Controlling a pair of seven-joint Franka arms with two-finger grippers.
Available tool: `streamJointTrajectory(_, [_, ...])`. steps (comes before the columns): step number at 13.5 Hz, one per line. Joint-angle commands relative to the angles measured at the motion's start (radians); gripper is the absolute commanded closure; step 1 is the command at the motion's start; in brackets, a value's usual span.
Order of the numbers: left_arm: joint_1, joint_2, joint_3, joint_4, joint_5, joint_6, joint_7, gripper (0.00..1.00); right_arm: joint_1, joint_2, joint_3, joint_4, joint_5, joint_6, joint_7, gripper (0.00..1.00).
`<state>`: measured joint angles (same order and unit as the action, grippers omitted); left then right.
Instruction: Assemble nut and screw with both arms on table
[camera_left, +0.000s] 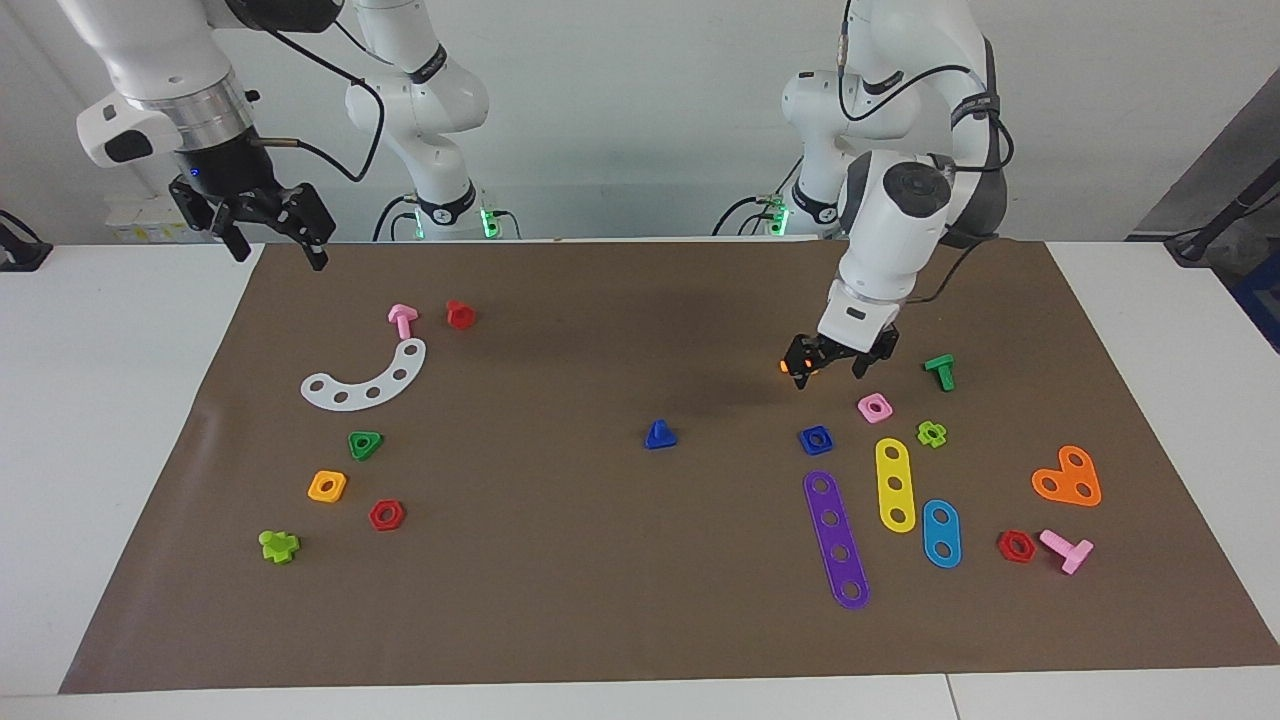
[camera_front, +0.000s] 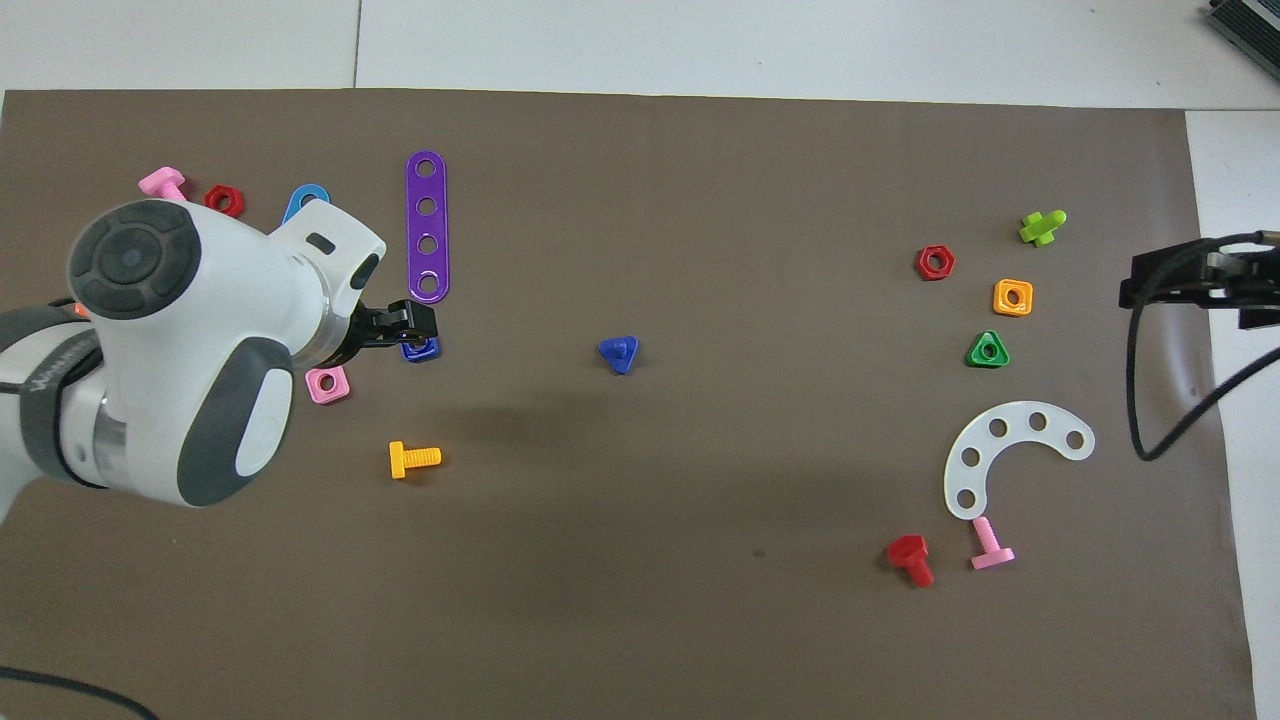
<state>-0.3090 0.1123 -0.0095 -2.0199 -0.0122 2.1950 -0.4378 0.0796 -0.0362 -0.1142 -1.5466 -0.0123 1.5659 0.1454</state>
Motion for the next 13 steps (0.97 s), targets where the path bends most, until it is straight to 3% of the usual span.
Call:
streamJointTrajectory(1, [-0.018, 0.067, 0.016, -0.045, 0.002, 0.098, -0.042, 0.02, -0.006, -0.007, 0.018, -0.023, -0.018, -0.013, -0.024, 0.00])
streamJointTrajectory(6, [-0.016, 0.156, 0.020, -0.037, 0.003, 0.204, -0.061, 0.07, -0.014, -0.024, 0.019, -0.046, -0.018, -0.015, -0.024, 0.00])
streamJointTrajectory(13, [-0.015, 0.190, 0.025, -0.034, 0.003, 0.250, -0.064, 0.18, -0.015, -0.024, 0.019, -0.046, -0.014, -0.012, -0.015, 0.00])
